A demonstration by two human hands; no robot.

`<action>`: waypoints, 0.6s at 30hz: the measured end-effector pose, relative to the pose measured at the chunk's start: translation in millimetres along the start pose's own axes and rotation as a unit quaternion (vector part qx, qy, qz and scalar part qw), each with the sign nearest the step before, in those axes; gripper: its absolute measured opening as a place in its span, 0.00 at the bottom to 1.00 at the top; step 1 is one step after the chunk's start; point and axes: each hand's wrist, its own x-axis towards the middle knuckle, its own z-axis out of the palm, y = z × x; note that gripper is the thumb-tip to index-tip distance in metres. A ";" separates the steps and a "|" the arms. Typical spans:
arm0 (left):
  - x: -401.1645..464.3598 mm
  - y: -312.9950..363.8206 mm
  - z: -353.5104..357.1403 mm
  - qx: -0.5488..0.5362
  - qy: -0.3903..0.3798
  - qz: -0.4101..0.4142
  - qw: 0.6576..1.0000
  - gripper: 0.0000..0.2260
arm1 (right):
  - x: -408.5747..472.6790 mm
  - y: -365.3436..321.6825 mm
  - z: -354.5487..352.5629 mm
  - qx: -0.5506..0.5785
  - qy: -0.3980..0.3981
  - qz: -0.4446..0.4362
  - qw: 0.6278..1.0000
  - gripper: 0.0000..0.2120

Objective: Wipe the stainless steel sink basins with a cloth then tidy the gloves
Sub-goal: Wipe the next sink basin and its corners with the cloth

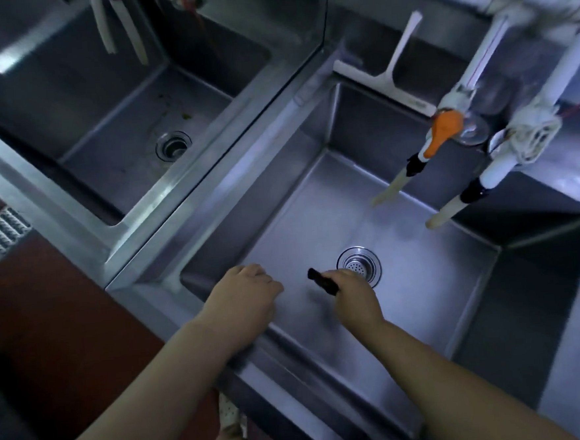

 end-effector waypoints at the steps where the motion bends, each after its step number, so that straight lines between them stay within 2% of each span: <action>1: -6.6 -0.2 -4.5 0.003 0.002 -0.013 1.000 0.16 | -3.9 -14.3 -7.9 0.025 0.017 0.003 1.000 0.19; 3: -19.0 -3.2 -13.6 0.013 0.010 -0.055 0.998 0.14 | -11.6 -46.4 -18.3 0.074 0.045 0.013 0.996 0.24; 6: -34.5 -15.5 -30.1 0.008 0.044 -0.140 0.989 0.12 | -20.9 -101.6 -20.4 0.113 0.089 -0.006 0.990 0.26; 8: -42.1 -27.7 -42.1 -0.033 0.075 -0.181 0.980 0.12 | -25.2 -141.0 -18.0 0.135 0.106 -0.029 0.985 0.26; 10: -51.3 -43.0 -52.0 -0.098 0.108 -0.195 0.970 0.12 | -26.2 -176.4 -12.4 0.161 0.116 -0.044 0.979 0.26; 14: -77.3 -85.3 -61.1 -0.229 0.138 -0.192 0.944 0.13 | -24.3 -240.8 3.7 0.202 0.111 -0.018 0.973 0.22; 18: -114.0 -145.2 -66.1 -0.357 0.189 -0.197 0.893 0.15 | -18.3 -310.4 26.8 0.192 0.118 -0.043 0.973 0.22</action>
